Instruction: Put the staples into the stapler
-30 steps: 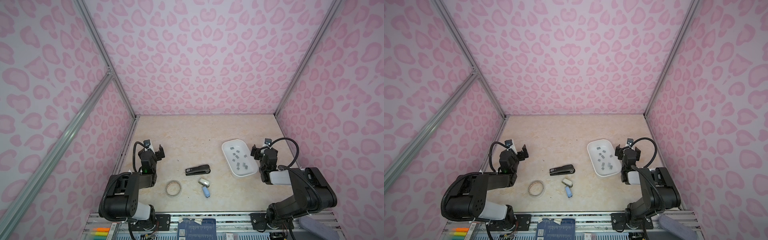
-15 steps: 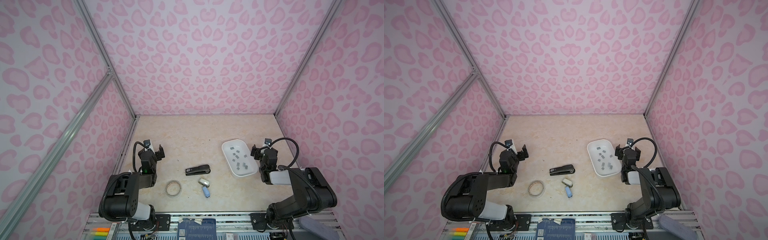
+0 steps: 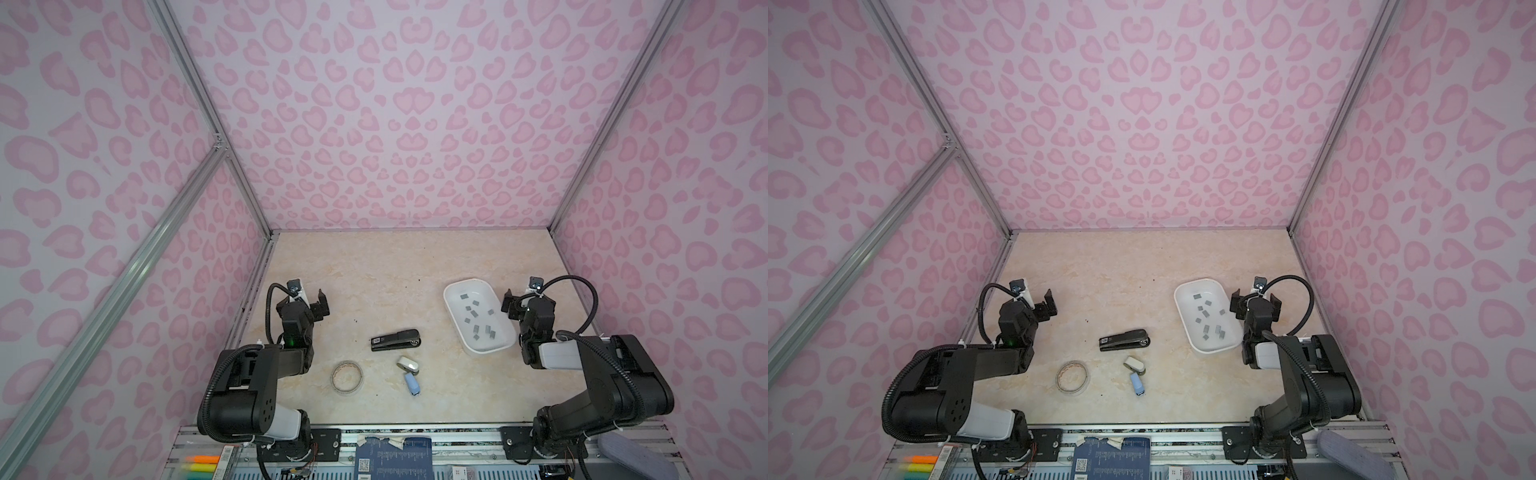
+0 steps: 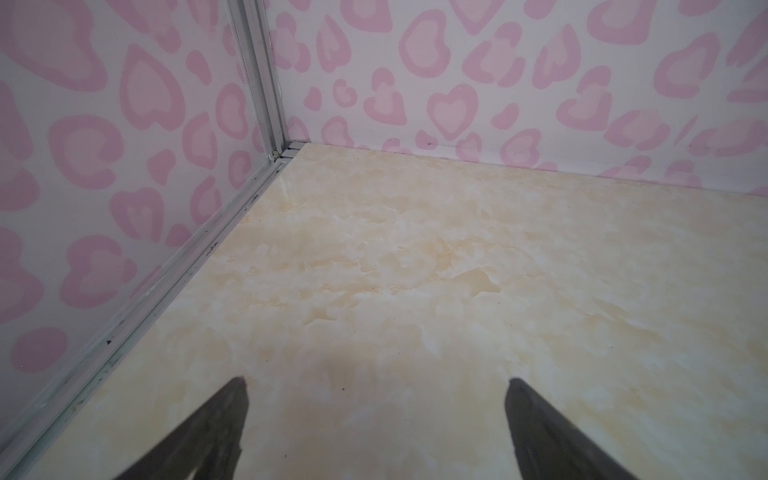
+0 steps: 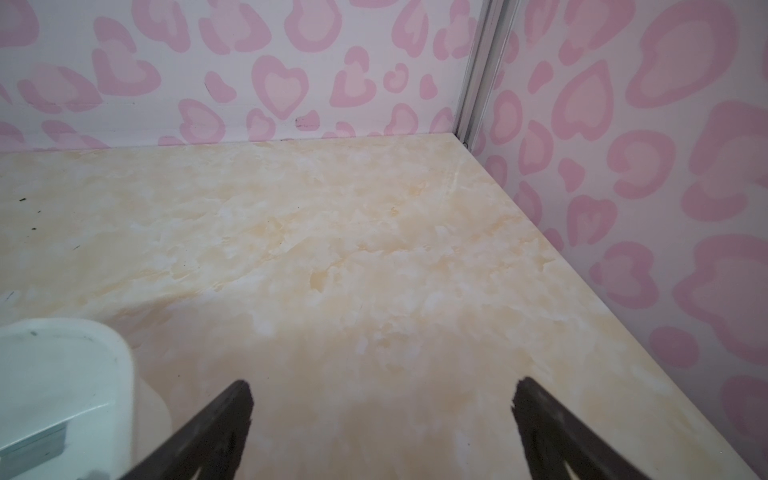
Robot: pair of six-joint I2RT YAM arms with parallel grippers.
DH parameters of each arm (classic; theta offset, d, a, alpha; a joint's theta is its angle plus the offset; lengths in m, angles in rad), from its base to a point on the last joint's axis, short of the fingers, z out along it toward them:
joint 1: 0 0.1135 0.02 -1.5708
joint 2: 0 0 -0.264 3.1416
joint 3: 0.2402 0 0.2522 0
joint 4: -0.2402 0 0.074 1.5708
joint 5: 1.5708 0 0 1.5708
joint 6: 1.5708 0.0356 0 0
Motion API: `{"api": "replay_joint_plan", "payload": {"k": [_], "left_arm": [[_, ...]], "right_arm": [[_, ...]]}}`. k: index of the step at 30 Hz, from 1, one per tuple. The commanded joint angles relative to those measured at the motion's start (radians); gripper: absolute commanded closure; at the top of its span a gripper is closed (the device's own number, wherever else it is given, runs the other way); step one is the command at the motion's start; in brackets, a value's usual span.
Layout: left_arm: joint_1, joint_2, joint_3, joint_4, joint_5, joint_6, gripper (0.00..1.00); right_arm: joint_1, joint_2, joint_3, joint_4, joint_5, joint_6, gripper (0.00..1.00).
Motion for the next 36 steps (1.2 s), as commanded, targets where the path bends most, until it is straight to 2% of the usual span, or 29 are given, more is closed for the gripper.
{"api": "replay_joint_plan", "payload": {"k": [1, 4, 6, 8, 9, 11, 12, 14, 16, 17, 18, 19, 20, 22, 23, 24, 25, 26, 27, 28, 30, 33, 36], "left_arm": [[0.001, 0.001, -0.002, 0.043, 0.002, 0.011, 0.03], [-0.005, -0.01, -0.003, 0.047, -0.002, 0.018, 0.02], [-0.042, -0.086, 0.037, -0.097, -0.042, 0.048, 0.03], [-0.076, -0.168, 0.083, -0.232, -0.033, 0.085, 0.02], [-0.091, -0.206, 0.095, -0.252, -0.03, 0.093, 0.03], [-0.097, -0.295, 0.106, -0.279, 0.055, 0.057, 0.03], [-0.097, -0.346, 0.122, -0.316, 0.115, 0.022, 0.02], [-0.096, -0.44, 0.173, -0.394, 0.257, -0.058, 0.02], [-0.096, -0.503, 0.256, -0.529, 0.387, -0.174, 0.03], [-0.097, -0.523, 0.295, -0.576, 0.471, -0.165, 0.02], [-0.097, -0.534, 0.314, -0.585, 0.512, -0.181, 0.02], [-0.097, -0.538, 0.321, -0.599, 0.51, -0.208, 0.02], [-0.096, -0.539, 0.32, -0.611, 0.485, -0.24, 0.03], [-0.094, -0.525, 0.325, -0.668, 0.445, -0.255, 0.03], [-0.094, -0.506, 0.332, -0.7, 0.446, -0.254, 0.03], [-0.092, -0.482, 0.352, -0.737, 0.47, -0.255, 0.03], [-0.092, -0.46, 0.375, -0.776, 0.518, -0.251, 0.02], [-0.095, -0.441, 0.388, -0.781, 0.613, -0.231, 0.03], [-0.107, -0.442, 0.377, -0.761, 0.688, -0.204, 0.02], [-0.128, -0.458, 0.347, -0.704, 0.701, -0.186, 0.02], [-0.212, -0.511, 0.277, -0.649, 0.622, -0.113, 0.02], [-0.331, -0.512, 0.282, -0.726, 0.5, -0.019, 0.02], [-0.388, -0.458, 0.3, -0.804, 0.509, 0.013, 0.03]], "right_arm": [[0.0, 0.0, -0.001, 0.026, 0.012, -0.001, 0.02], [0.006, -0.011, -0.016, 0.061, 0.038, -0.005, 0.01], [0.057, -0.076, -0.026, 0.049, 0.175, -0.03, 0.01], [0.132, -0.172, 0.02, -0.082, 0.364, -0.05, 0.01], [0.152, -0.222, 0.059, -0.19, 0.378, -0.057, 0.01], [0.17, -0.303, 0.141, -0.382, 0.376, -0.034, 0.01], [0.176, -0.348, 0.181, -0.484, 0.353, 0.015, 0.01], [0.177, -0.426, 0.247, -0.64, 0.225, 0.14, 0.01], [0.176, -0.488, 0.284, -0.72, 0.09, 0.269, 0.01], [0.17, -0.517, 0.301, -0.735, -0.048, 0.324, 0.01], [0.156, -0.544, 0.324, -0.773, -0.257, 0.29, 0.01], [0.154, -0.564, 0.316, -0.729, -0.407, 0.27, 0.01], [0.155, -0.592, 0.302, -0.684, -0.489, 0.288, 0.01], [0.163, -0.662, 0.233, -0.605, -0.499, 0.375, 0.01], [0.166, -0.707, 0.182, -0.544, -0.46, 0.436, 0.01], [0.166, -0.744, 0.137, -0.478, -0.471, 0.454, 0.01], [0.164, -0.77, 0.122, -0.444, -0.522, 0.433, 0.01], [0.173, -0.793, 0.124, -0.439, -0.585, 0.401, 0.01], [0.189, -0.805, 0.135, -0.463, -0.595, 0.378, 0.01], [0.211, -0.811, 0.148, -0.508, -0.578, 0.364, 0.01], [0.271, -0.798, 0.185, -0.586, -0.551, 0.317, 0.01], [0.377, -0.77, 0.207, -0.625, -0.548, 0.217, 0.01], [0.494, -0.751, 0.164, -0.558, -0.476, 0.15, 0.01]]}}
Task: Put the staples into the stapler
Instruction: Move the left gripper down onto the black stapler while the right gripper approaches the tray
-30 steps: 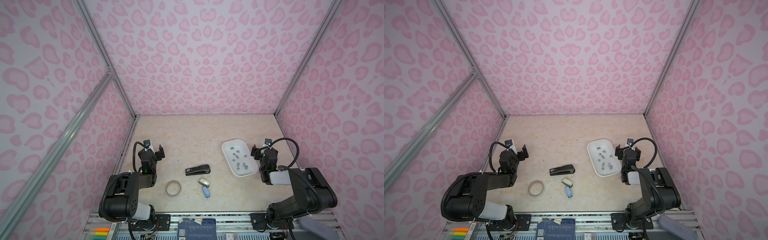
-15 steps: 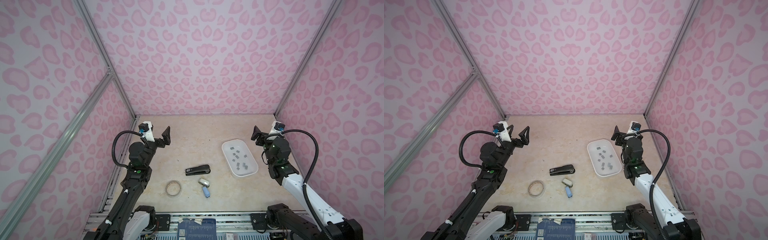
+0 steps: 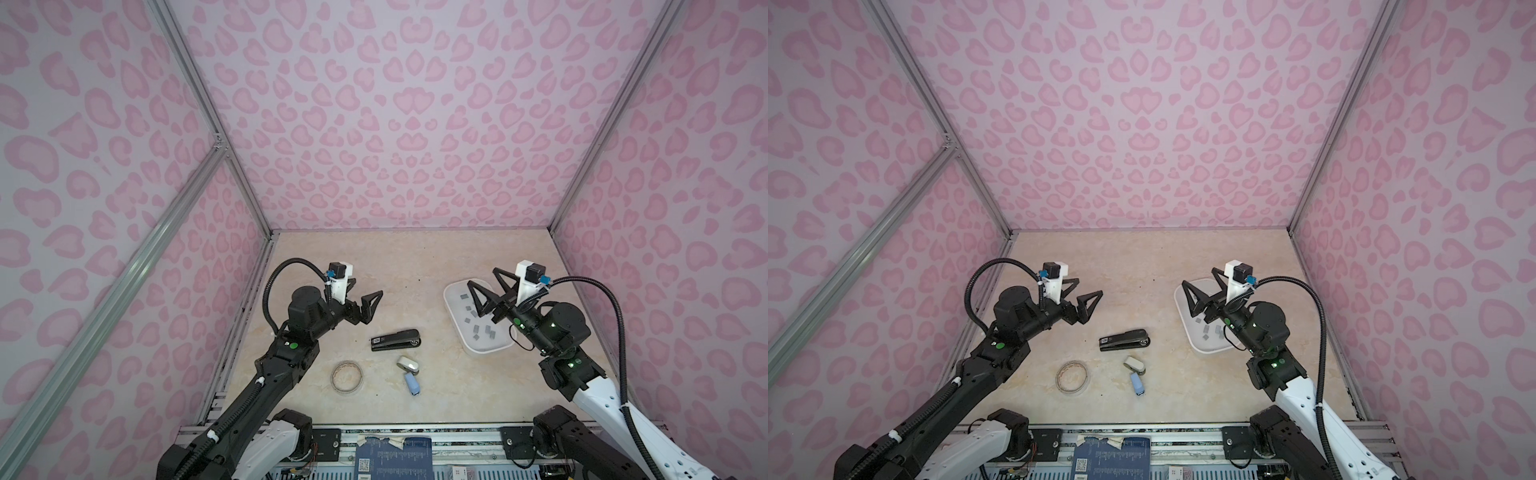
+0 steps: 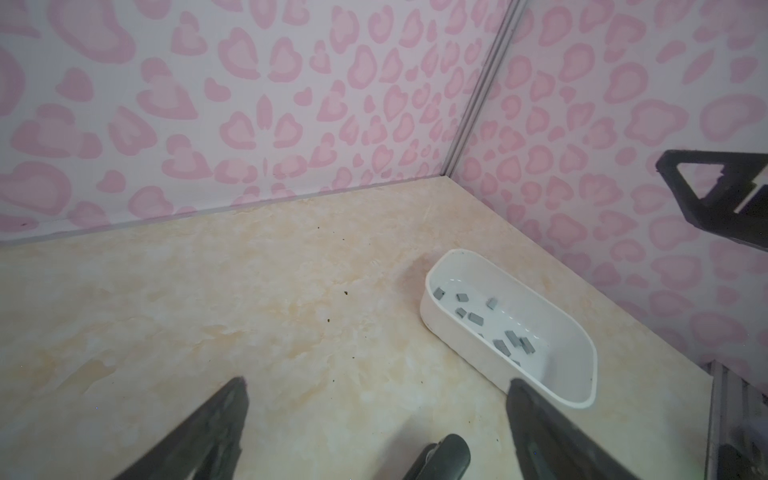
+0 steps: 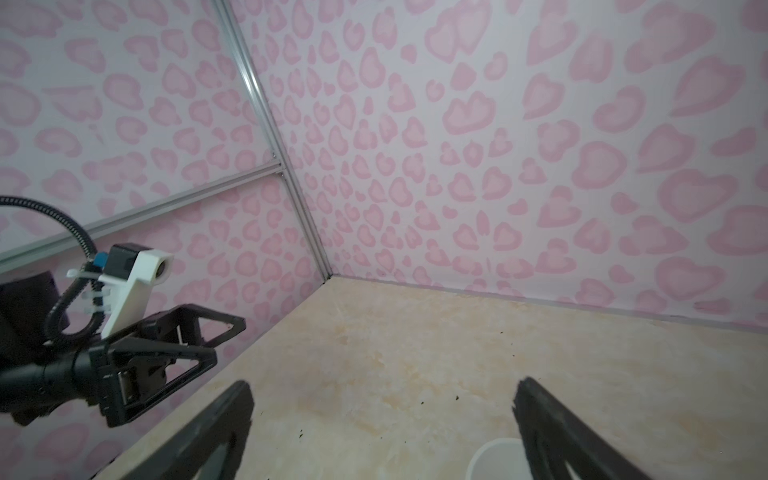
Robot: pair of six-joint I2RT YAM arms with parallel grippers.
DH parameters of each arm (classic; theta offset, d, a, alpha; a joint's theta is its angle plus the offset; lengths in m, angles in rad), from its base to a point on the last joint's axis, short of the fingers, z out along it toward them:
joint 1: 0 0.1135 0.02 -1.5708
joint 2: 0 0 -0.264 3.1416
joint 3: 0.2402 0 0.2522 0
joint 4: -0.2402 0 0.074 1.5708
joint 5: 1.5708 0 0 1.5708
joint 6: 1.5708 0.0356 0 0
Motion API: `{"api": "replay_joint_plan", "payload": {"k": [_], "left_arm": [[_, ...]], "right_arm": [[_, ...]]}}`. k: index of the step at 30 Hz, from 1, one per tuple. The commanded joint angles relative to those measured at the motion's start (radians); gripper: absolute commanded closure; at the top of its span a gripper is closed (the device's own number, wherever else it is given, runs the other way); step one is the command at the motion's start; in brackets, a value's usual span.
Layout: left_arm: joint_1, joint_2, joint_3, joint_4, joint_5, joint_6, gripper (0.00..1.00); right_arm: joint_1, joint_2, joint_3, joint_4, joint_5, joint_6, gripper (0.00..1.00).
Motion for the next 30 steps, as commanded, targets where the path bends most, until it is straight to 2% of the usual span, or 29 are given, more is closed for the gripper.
{"api": "replay_joint_plan", "payload": {"k": [1, 4, 7, 10, 13, 17, 18, 21, 23, 26, 30], "left_arm": [[-0.054, 0.048, 0.007, -0.068, -0.051, 0.086, 0.03], [-0.124, 0.082, -0.006, -0.091, -0.167, 0.119, 0.03], [-0.188, 0.06, -0.03, -0.114, -0.277, 0.194, 0.03], [-0.272, -0.011, -0.058, -0.11, -0.252, 0.378, 0.03], [-0.346, -0.011, 0.01, -0.194, -0.321, 0.535, 0.03], [-0.35, 0.099, 0.154, -0.394, -0.32, 0.647, 0.02], [-0.351, 0.131, 0.174, -0.436, -0.302, 0.67, 0.06], [-0.355, 0.209, 0.166, -0.451, -0.216, 0.766, 0.11], [-0.355, 0.253, 0.152, -0.418, -0.189, 0.819, 0.16], [-0.357, 0.35, 0.2, -0.458, -0.17, 0.866, 0.27], [-0.361, 0.471, 0.266, -0.508, -0.161, 0.896, 0.3]], "right_arm": [[0.1, 0.02, -0.037, 0.032, 0.06, -0.121, 0.02], [0.164, 0.065, -0.032, 0.015, 0.108, -0.165, 0.06], [0.182, 0.112, -0.026, -0.006, 0.096, -0.176, 0.1], [0.182, 0.126, -0.032, -0.027, 0.105, -0.186, 0.1], [0.183, 0.1, -0.048, -0.047, 0.125, -0.2, 0.11], [0.182, 0.0, -0.114, -0.067, 0.221, -0.2, 0.05], [0.181, -0.026, -0.139, -0.055, 0.239, -0.203, 0.03], [0.154, -0.072, -0.202, -0.025, 0.203, -0.225, 0.03], [0.116, -0.044, -0.196, -0.038, 0.186, -0.201, 0.04], [0.061, 0.028, -0.194, -0.022, 0.197, -0.184, 0.06], [0.013, 0.092, -0.204, 0.011, 0.229, -0.164, 0.06]]}}
